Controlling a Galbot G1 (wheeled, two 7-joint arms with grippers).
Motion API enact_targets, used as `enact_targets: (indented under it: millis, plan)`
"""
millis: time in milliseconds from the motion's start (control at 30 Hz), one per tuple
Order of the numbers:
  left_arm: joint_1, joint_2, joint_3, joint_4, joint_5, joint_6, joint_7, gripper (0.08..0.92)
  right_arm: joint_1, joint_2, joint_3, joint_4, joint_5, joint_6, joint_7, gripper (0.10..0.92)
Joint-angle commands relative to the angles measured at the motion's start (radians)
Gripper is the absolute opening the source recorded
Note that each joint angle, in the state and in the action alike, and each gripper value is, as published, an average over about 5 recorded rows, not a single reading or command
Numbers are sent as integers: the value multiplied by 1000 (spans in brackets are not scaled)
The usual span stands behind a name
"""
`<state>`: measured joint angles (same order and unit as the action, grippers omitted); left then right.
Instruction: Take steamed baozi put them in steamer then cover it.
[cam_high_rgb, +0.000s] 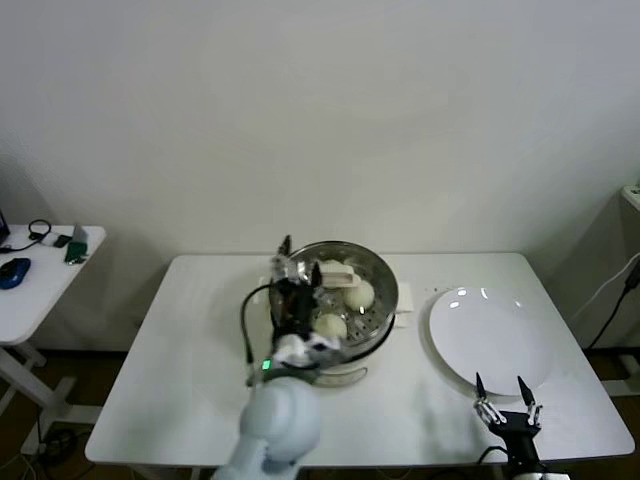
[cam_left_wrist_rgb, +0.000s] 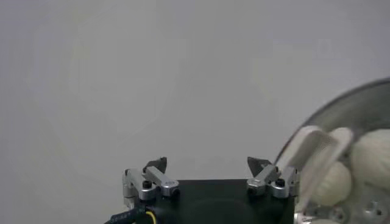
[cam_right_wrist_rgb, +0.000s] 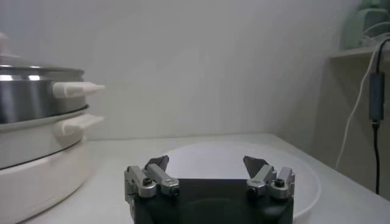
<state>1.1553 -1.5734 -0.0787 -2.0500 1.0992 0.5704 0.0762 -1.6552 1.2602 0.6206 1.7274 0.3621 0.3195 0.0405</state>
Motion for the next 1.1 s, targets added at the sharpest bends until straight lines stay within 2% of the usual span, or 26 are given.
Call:
enact_targets:
  millis: [33, 167, 300, 700, 1100]
  plan:
    - [268, 358, -556, -95, -987, -417, -120, 823, 27, 8, -10, 5, -13, 1, 6, 823]
    - [366, 365, -643, 24, -1145, -614, -85, 823, 43, 8, -10, -2, -33, -4, 7, 823]
    - [429, 385, -687, 126, -1256, -719, -79, 823, 54, -5, -8, -9, -39, -13, 6, 823]
    - [474, 327, -689, 221, -1383, -803, -59, 823, 65, -25, -13, -32, -59, -52, -18, 823]
    - [487, 306, -653, 231, -1365, -794, -37, 823, 72, -28, -18, -32, -62, -58, -24, 823]
